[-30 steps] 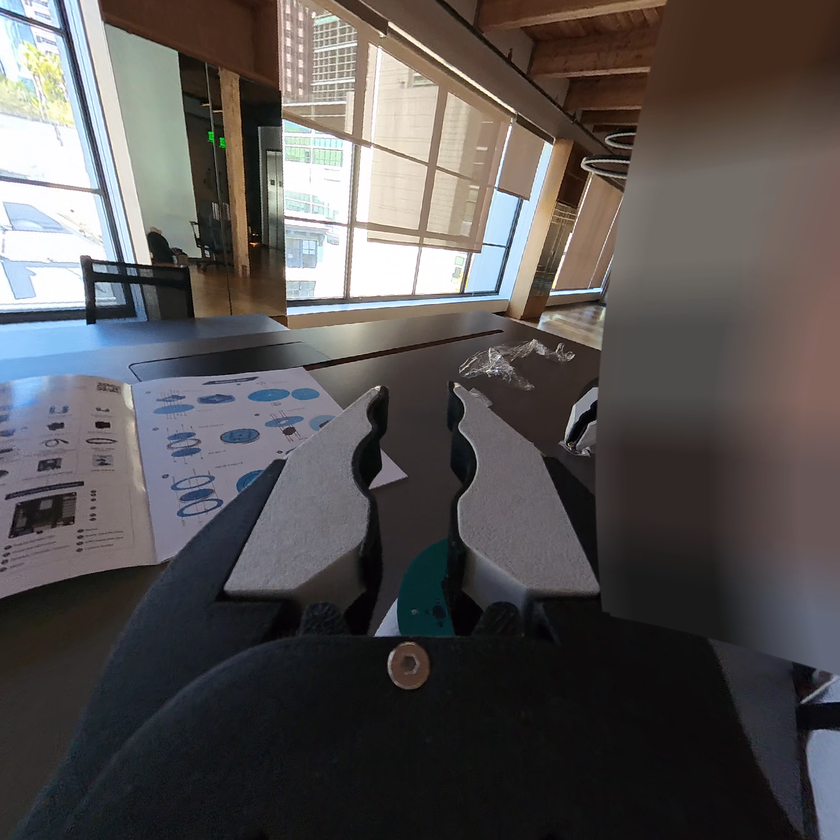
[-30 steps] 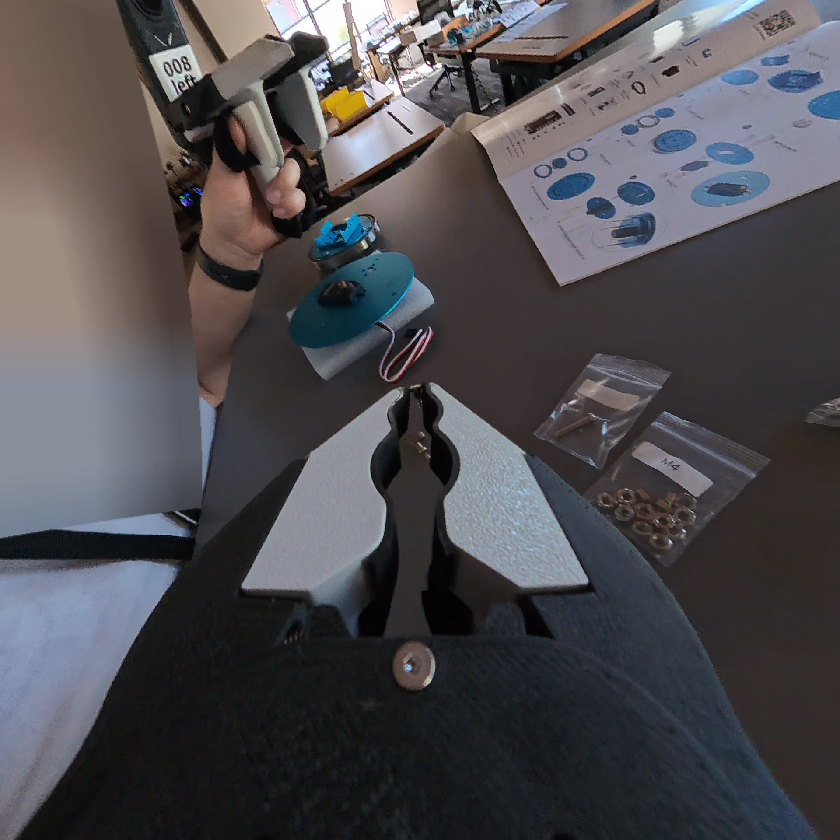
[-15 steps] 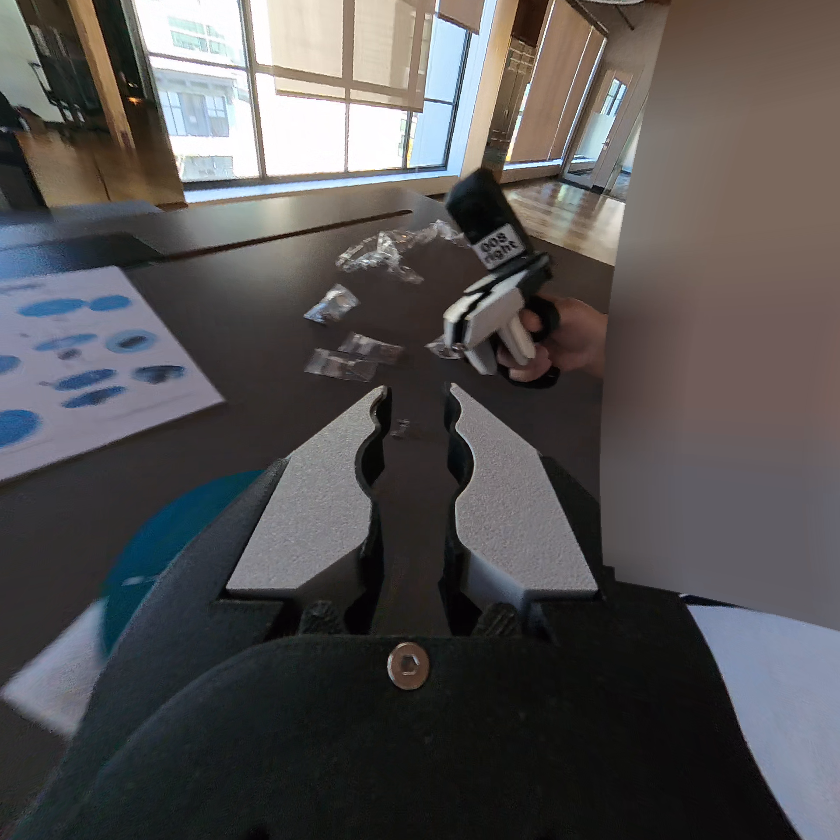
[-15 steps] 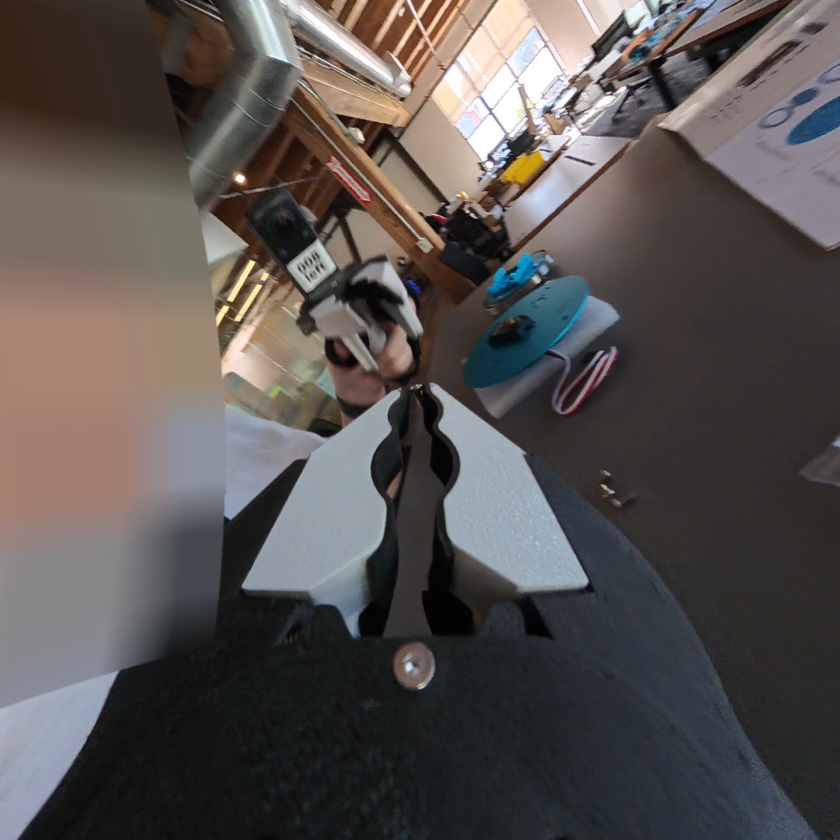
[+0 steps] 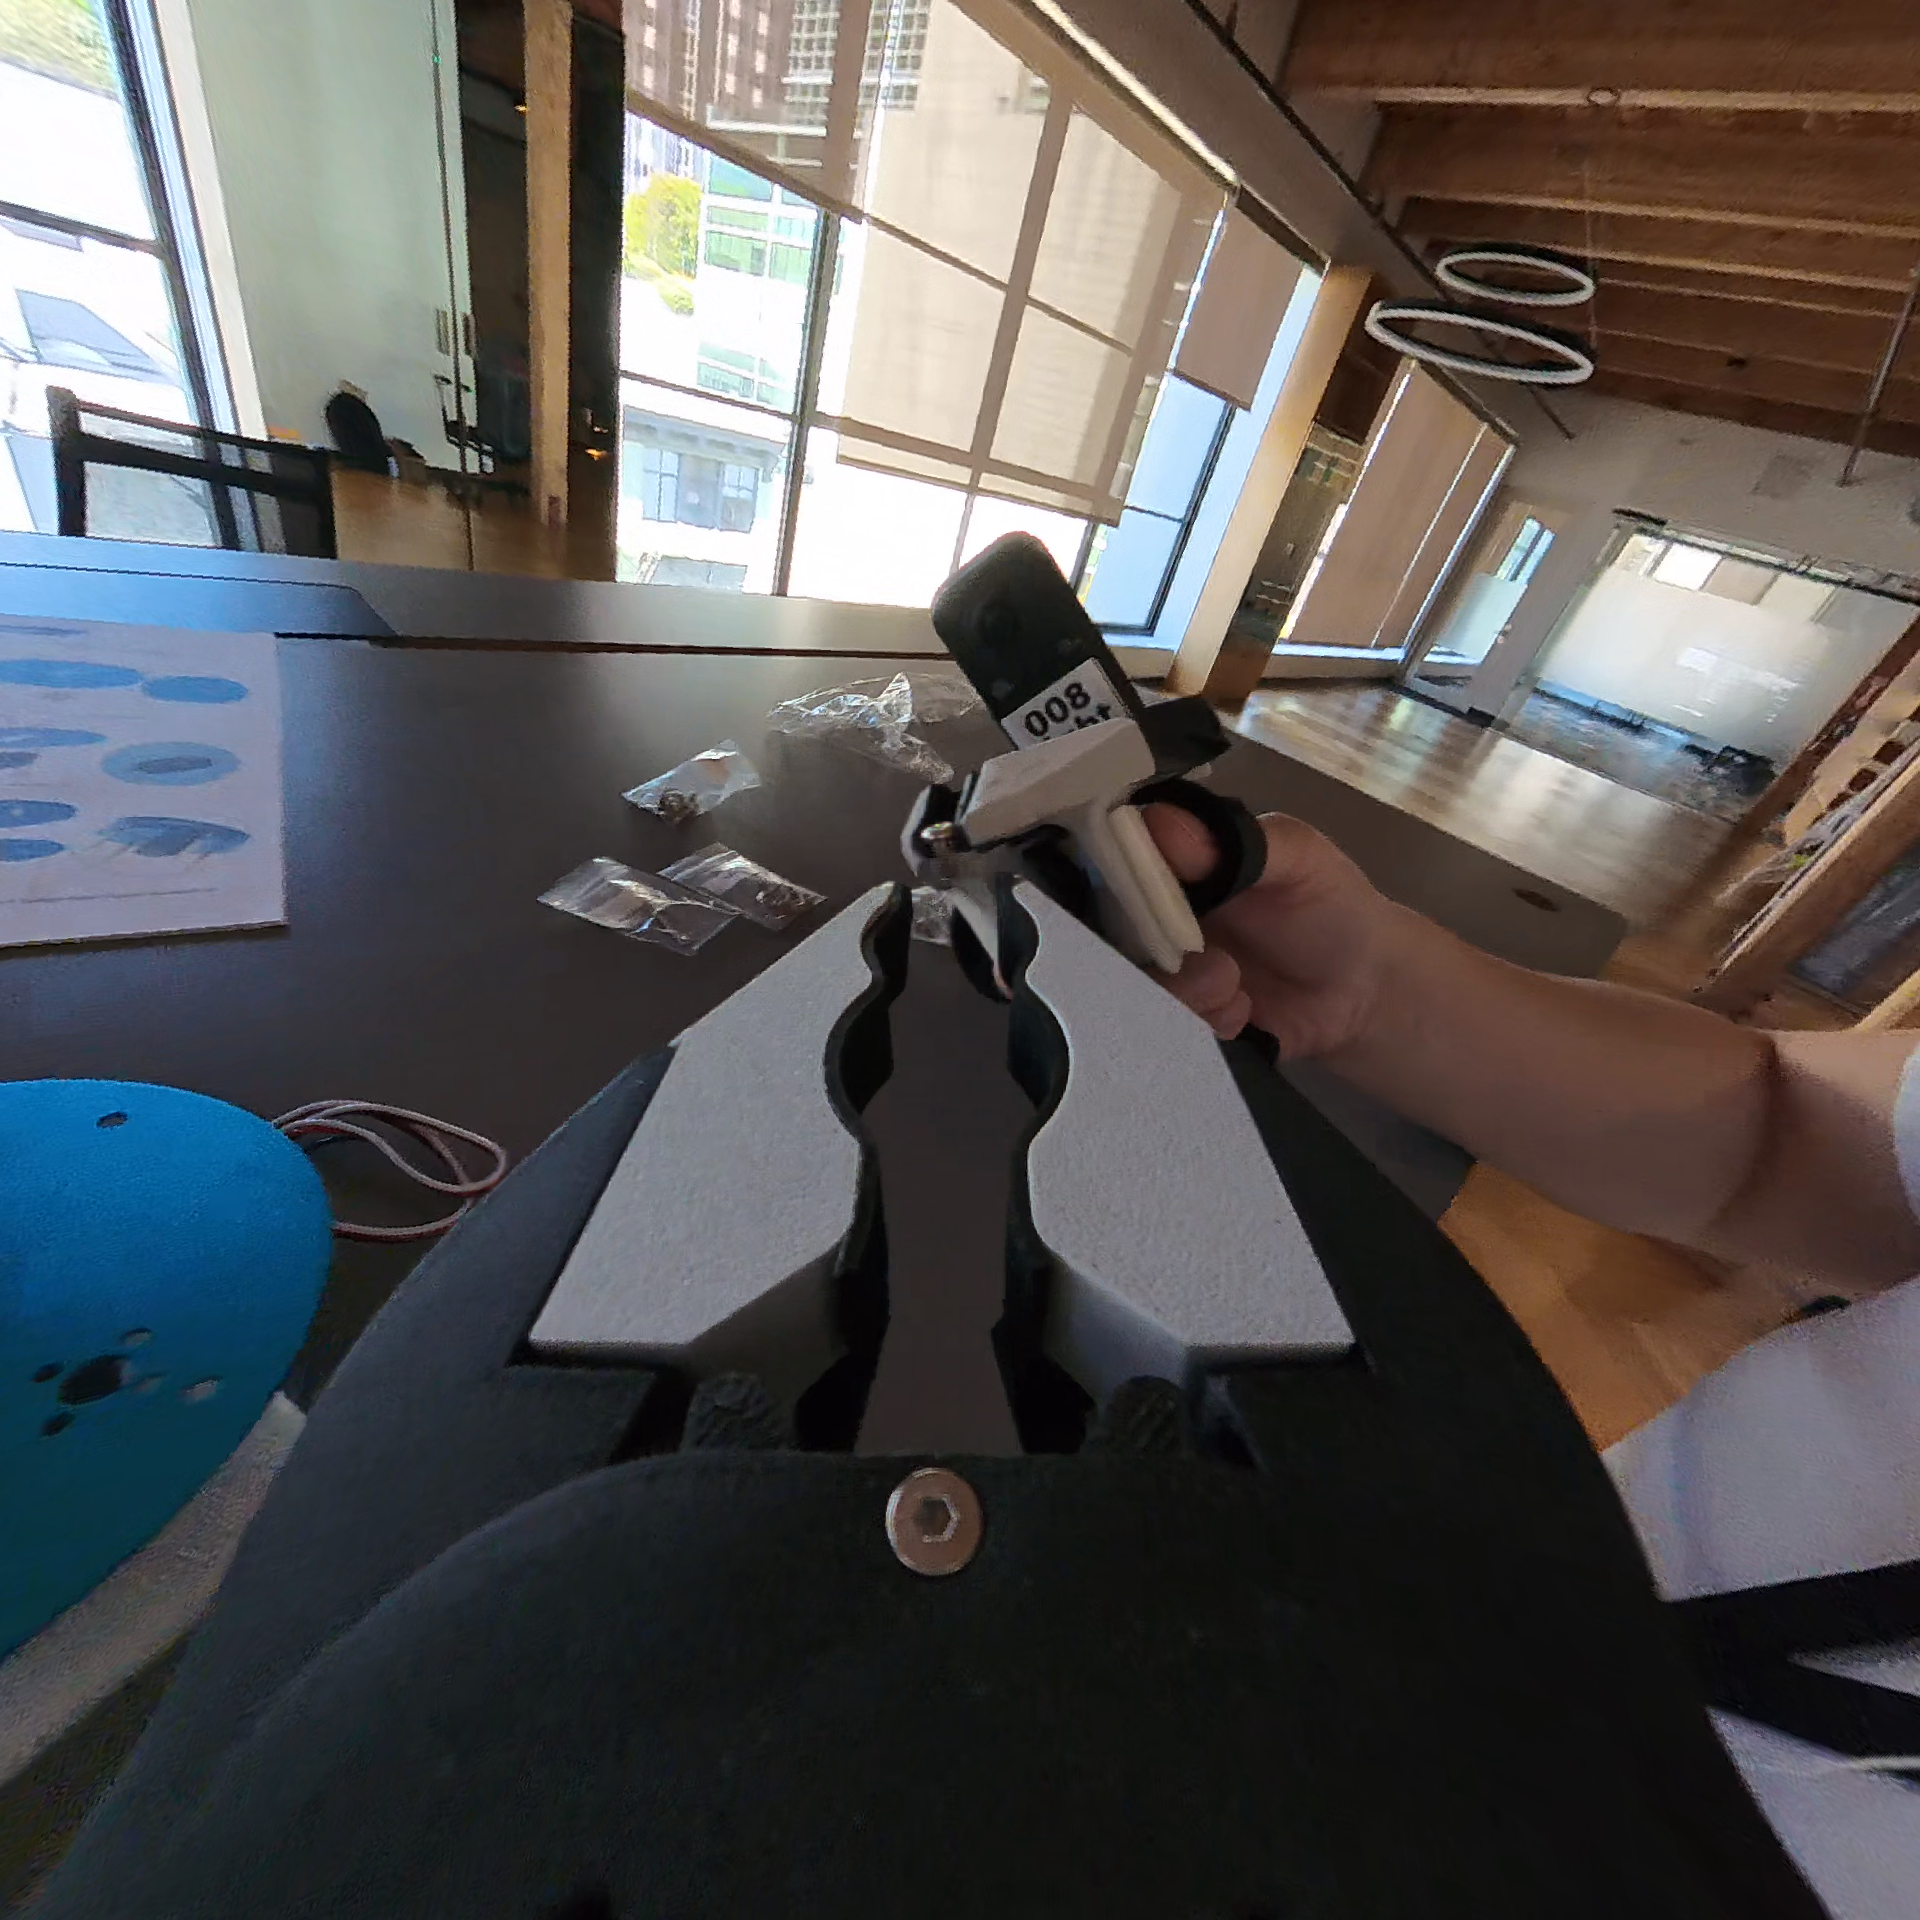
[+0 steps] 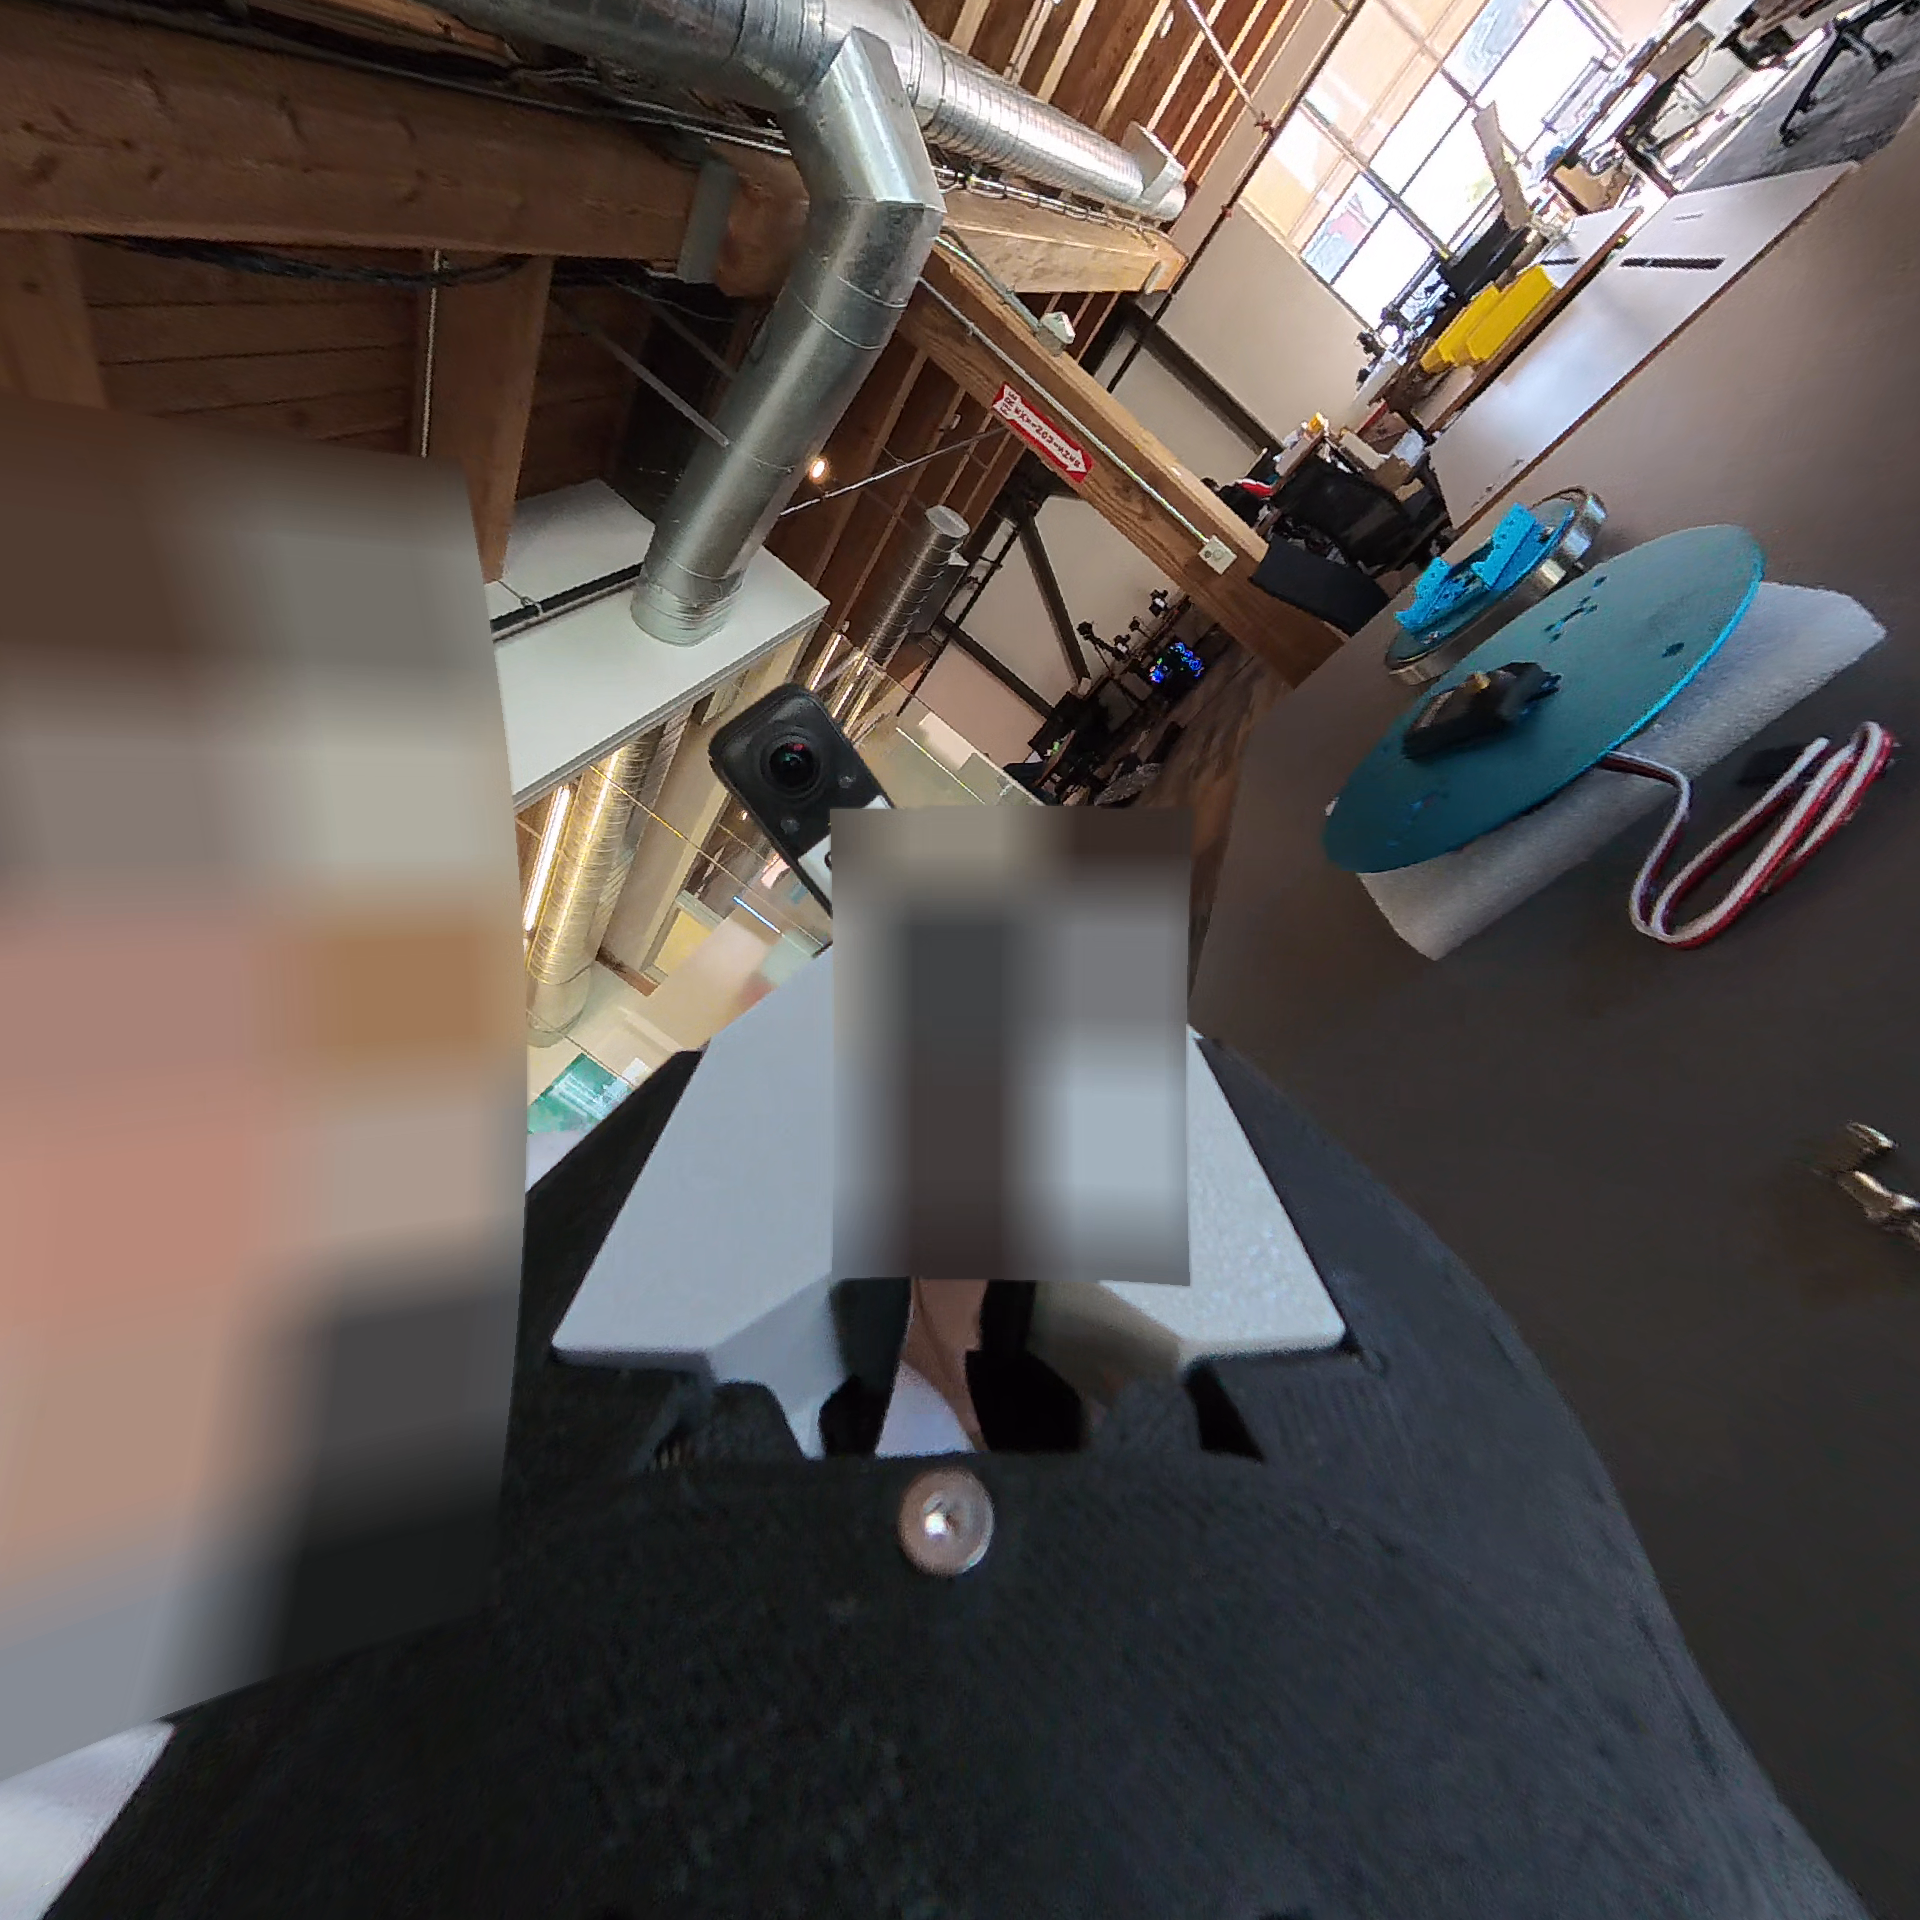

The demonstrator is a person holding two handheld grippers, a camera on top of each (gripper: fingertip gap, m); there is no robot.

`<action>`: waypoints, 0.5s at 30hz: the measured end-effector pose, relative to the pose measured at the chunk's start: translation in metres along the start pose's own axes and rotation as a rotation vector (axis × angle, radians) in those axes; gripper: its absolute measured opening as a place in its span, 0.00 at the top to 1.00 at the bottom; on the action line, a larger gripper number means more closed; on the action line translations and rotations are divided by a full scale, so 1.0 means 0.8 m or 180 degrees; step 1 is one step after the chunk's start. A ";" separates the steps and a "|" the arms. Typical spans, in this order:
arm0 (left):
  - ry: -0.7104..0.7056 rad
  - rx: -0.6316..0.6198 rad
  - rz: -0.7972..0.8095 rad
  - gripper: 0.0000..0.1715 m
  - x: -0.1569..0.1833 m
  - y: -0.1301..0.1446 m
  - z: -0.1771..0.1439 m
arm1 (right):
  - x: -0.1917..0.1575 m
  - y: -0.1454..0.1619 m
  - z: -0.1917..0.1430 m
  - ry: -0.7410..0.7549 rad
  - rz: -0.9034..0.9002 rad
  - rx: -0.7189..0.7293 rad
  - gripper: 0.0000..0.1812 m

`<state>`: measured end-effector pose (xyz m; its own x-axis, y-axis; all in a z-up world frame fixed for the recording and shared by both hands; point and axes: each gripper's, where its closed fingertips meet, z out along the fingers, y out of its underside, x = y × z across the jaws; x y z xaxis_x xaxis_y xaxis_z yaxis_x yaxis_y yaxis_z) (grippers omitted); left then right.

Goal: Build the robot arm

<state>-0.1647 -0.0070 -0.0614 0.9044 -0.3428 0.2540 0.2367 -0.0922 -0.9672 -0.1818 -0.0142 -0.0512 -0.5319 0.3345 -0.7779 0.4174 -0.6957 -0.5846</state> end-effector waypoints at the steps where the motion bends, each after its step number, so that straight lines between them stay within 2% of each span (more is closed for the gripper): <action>1: -0.0025 0.0037 -0.0041 0.91 0.002 -0.001 -0.001 | -0.003 0.001 0.001 -0.0019 -0.0005 -0.0007 0.98; 5: -0.0008 0.0207 -0.0162 0.93 0.008 -0.010 -0.008 | -0.010 0.007 0.006 -0.0051 -0.0092 -0.0075 0.98; 11: -0.0034 0.0111 -0.0131 0.99 0.008 -0.002 -0.014 | -0.008 0.014 0.008 -0.0052 -0.0171 -0.0239 0.98; 14: 0.0017 0.0056 -0.0096 0.99 0.011 0.006 -0.018 | -0.007 0.024 0.009 0.0011 -0.0435 -0.0490 0.97; 15: 0.0031 0.0056 -0.0074 0.99 0.012 0.008 -0.020 | -0.007 0.026 0.009 0.0063 -0.0596 -0.0582 0.94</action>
<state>-0.1599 -0.0257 -0.0652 0.8951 -0.3498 0.2763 0.2638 -0.0840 -0.9609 -0.1752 -0.0353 -0.0571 -0.5986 0.4603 -0.6556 0.4402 -0.4947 -0.7493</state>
